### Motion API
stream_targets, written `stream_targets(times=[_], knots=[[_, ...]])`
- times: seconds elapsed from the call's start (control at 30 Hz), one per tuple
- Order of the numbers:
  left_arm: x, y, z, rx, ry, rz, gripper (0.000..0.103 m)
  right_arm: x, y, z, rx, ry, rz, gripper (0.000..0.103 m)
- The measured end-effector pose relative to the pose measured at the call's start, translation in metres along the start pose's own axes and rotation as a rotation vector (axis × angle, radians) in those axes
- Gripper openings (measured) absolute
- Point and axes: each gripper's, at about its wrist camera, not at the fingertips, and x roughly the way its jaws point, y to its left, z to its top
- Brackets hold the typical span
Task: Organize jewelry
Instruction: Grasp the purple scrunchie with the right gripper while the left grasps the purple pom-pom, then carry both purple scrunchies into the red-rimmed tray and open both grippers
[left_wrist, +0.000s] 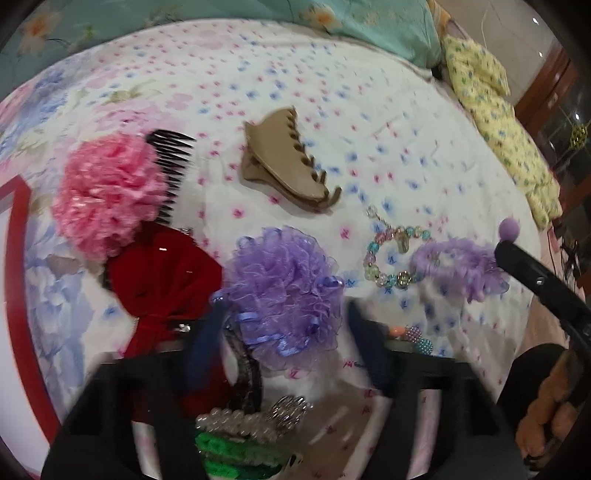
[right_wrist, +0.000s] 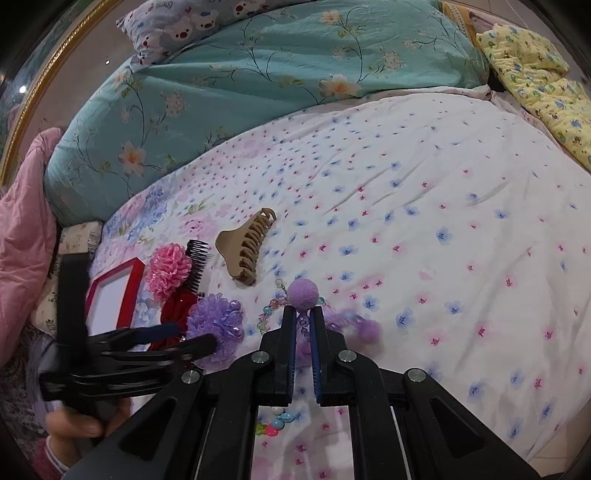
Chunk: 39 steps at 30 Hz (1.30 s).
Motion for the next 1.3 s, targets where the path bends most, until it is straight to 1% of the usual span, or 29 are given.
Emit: stream_targets(times=[0.03, 0.07, 0.1, 0.17, 0.23, 0.3, 0.43, 0.6, 0.73, 0.93, 1.03, 1.3], knots=[[0.002, 0.000, 0.000, 0.000, 0.009, -0.010, 0.023, 0.000, 0.001, 0.000, 0.002, 0.004, 0.007, 0.006], [0.001, 0.001, -0.001, -0.002, 0.005, -0.021, 0.018, 0.002, 0.002, -0.001, 0.004, 0.007, 0.009, 0.006], [-0.002, 0.000, -0.002, 0.000, -0.007, -0.025, 0.015, 0.001, 0.003, -0.002, 0.005, 0.007, 0.013, 0.006], [-0.016, 0.003, -0.007, 0.002, -0.035, -0.041, 0.005, -0.001, 0.004, -0.004, 0.006, 0.007, 0.025, 0.006], [-0.030, 0.007, -0.013, -0.004, -0.057, -0.057, 0.004, -0.004, 0.005, -0.006, 0.012, 0.007, 0.048, 0.006], [-0.043, 0.013, -0.019, -0.012, -0.081, -0.053, 0.004, -0.007, 0.010, -0.009, 0.007, 0.006, 0.065, 0.006], [-0.076, 0.032, -0.033, -0.059, -0.136, -0.054, 0.004, -0.012, 0.025, -0.012, -0.012, 0.007, 0.110, 0.006], [-0.114, 0.060, -0.057, -0.132, -0.200, -0.043, 0.004, -0.011, 0.058, -0.018, -0.046, 0.030, 0.209, 0.006], [-0.141, 0.087, -0.082, -0.201, -0.245, -0.012, 0.004, -0.006, 0.093, -0.027, -0.094, 0.066, 0.277, 0.007], [-0.172, 0.133, -0.118, -0.311, -0.293, 0.057, 0.004, 0.008, 0.163, -0.045, -0.192, 0.130, 0.393, 0.007], [-0.187, 0.155, -0.135, -0.354, -0.319, 0.100, 0.004, 0.016, 0.193, -0.052, -0.232, 0.151, 0.436, 0.007], [-0.204, 0.207, -0.165, -0.455, -0.362, 0.155, 0.004, 0.047, 0.260, -0.077, -0.294, 0.230, 0.514, 0.007]])
